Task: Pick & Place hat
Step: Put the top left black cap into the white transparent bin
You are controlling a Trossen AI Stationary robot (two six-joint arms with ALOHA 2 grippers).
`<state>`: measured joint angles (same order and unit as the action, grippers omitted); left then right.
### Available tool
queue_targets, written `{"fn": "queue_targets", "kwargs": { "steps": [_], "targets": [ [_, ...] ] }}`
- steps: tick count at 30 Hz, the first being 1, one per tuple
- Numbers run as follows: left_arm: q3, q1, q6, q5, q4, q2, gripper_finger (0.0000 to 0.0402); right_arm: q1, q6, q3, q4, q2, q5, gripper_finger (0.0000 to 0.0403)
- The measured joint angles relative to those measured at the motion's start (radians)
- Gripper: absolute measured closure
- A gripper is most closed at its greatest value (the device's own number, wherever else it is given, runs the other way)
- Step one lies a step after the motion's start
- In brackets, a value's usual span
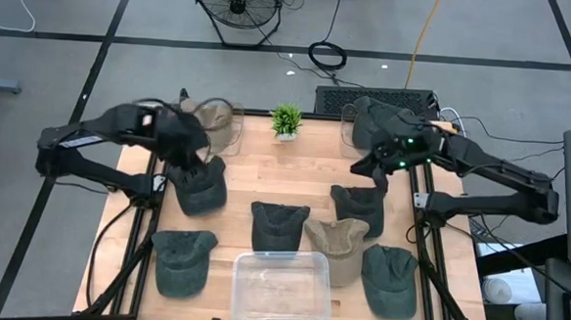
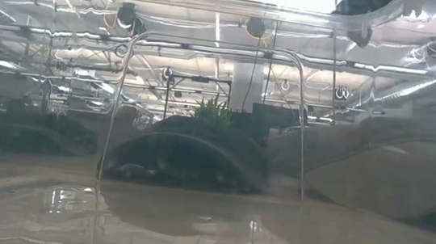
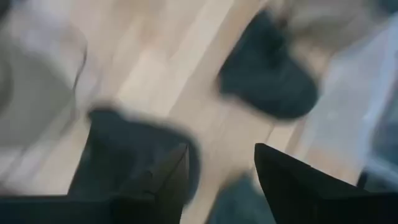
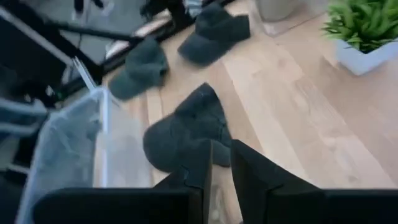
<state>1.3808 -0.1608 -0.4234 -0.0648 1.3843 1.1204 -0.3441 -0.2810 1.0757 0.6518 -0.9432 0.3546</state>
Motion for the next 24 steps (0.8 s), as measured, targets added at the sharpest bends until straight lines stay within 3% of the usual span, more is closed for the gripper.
{"fn": "queue_targets", "kwargs": {
  "steps": [6,13,24],
  "targets": [
    [-0.003,0.000,0.054,-0.025,0.193,0.137,0.0206,0.022,0.099,-0.010,0.049,-0.078,-0.123,0.0353],
    [-0.108,0.006,0.111,-0.075,0.185,0.215,0.0206,0.030,0.078,-0.020,0.025,-0.095,-0.118,0.0353],
    [-0.362,0.006,0.093,-0.065,0.063,0.219,0.0206,0.037,0.084,-0.020,-0.178,0.025,-0.147,0.0353]
  ]
}}
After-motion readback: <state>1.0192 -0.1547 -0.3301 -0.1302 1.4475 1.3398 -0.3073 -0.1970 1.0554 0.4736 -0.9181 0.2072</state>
